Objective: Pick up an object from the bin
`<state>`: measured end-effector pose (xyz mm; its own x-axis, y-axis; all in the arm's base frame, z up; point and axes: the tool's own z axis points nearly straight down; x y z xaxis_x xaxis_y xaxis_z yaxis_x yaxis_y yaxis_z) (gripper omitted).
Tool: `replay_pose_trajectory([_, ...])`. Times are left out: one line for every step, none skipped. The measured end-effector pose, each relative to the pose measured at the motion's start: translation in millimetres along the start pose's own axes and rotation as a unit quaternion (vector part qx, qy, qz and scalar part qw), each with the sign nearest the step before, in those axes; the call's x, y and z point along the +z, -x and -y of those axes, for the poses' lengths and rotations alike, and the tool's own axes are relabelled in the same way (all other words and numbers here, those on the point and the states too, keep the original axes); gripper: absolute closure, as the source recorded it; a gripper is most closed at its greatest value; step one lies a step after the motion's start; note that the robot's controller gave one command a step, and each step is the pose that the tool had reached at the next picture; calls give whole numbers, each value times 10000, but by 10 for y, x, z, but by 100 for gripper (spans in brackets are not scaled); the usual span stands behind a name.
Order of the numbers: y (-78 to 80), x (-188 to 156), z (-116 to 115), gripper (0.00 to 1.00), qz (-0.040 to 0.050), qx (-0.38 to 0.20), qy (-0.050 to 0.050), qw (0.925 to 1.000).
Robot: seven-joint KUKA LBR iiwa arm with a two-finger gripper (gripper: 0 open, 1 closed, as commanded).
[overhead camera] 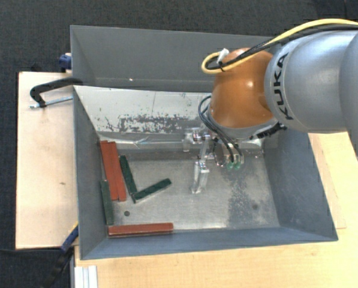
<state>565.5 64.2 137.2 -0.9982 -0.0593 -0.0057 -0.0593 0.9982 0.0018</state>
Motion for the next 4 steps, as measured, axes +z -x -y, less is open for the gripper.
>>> replay_pose_trajectory([172,206,-110,0,17,-618,3,9981])
replay_pose_trajectory([-53,664,-584,100,-22,-1474,3,9891])
replay_pose_trajectory([-53,664,-584,100,-22,-1473,3,9891])
replay_pose_trajectory([114,-916,-243,100,15,-1504,-3,9886])
